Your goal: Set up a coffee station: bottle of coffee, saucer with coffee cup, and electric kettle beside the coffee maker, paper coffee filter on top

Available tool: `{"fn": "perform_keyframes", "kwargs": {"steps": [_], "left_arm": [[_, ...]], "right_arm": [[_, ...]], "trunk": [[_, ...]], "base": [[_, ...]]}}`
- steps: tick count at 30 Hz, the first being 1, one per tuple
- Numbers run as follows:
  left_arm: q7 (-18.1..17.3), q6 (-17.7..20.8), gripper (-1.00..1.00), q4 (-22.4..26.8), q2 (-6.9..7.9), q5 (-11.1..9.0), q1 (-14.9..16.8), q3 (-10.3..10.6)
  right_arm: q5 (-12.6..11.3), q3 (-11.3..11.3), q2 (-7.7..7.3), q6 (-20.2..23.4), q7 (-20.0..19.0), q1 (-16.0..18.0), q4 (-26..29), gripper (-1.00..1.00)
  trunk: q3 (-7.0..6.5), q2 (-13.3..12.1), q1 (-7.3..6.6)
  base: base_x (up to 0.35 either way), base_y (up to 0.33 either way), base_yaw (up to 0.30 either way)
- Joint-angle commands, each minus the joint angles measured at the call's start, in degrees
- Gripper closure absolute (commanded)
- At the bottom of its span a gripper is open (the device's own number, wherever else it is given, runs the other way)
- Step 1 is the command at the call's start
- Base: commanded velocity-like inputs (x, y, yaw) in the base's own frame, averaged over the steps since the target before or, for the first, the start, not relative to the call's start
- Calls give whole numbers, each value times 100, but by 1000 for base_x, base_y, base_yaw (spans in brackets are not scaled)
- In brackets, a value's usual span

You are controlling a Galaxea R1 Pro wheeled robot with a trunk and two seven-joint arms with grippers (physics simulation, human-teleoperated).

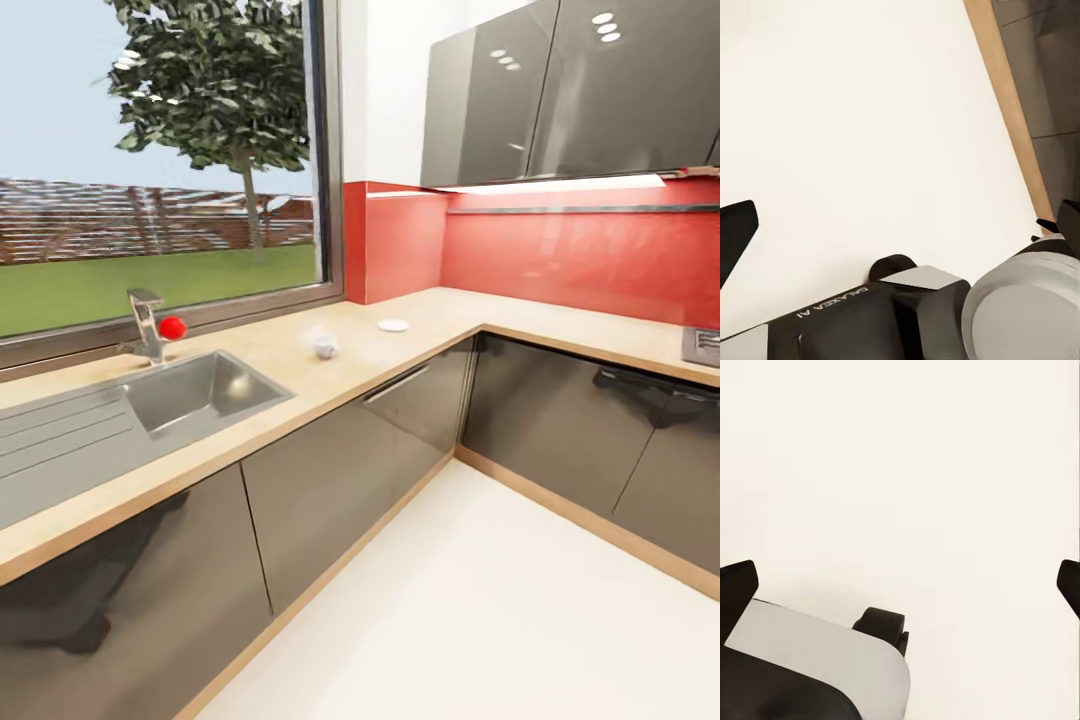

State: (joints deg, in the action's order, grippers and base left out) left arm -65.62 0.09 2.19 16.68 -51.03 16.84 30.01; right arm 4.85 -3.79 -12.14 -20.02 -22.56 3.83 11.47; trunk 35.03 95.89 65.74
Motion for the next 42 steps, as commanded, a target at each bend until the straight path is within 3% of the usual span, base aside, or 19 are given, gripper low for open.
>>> {"fn": "perform_keyframes", "kwargs": {"steps": [1, 42], "left_arm": [[-15, 1, -100, 1, 2, -47, 3, 48], [-13, 1, -100, 9, -21, -47, 3, 57]], "right_arm": [[51, -40, 1, -20, -22, 4, -4, -100], [57, -43, 1, -20, -18, 4, -4, -100]], "trunk": [[6, 2, 2], [6, 2, 2]], "base": [[262, -227, -9], [246, -236, 0]]}}
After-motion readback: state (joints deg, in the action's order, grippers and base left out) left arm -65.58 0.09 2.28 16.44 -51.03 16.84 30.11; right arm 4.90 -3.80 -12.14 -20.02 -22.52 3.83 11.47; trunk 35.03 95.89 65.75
